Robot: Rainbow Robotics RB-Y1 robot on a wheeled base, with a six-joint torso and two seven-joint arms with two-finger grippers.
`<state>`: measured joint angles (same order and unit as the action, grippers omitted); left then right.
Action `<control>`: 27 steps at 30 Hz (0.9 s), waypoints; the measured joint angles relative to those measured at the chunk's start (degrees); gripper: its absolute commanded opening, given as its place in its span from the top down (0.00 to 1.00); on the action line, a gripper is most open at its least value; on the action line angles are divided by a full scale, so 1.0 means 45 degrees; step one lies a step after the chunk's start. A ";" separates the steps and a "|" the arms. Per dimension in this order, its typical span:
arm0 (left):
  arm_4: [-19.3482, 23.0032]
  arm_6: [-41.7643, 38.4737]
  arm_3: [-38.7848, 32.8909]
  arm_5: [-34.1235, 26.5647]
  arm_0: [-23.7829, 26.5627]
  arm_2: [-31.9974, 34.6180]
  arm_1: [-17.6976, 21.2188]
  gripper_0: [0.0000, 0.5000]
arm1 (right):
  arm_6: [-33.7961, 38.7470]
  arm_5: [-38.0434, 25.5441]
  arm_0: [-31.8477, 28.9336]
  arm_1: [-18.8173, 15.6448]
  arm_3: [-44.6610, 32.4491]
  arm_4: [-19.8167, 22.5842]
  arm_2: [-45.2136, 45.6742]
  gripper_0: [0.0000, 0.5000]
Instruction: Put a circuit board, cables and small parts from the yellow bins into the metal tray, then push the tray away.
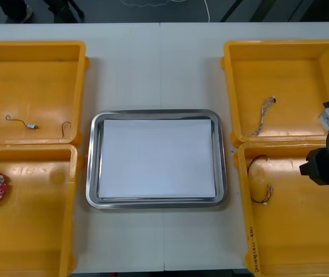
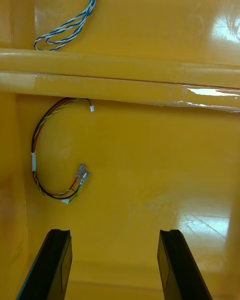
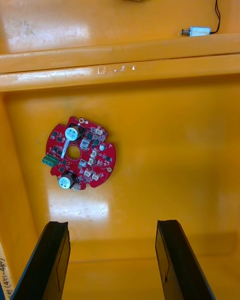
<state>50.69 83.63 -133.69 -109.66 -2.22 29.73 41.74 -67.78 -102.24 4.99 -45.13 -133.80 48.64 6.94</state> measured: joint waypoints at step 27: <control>0.0000 0.0000 0.0000 0.0000 0.0000 0.0000 0.0000 0.00 | 0.0000 0.0000 0.0000 0.0000 0.0000 0.0000 0.0000 0.00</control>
<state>50.69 83.63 -133.69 -109.66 -2.22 29.73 41.74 -67.78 -102.24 4.99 -45.13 -133.80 48.64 6.94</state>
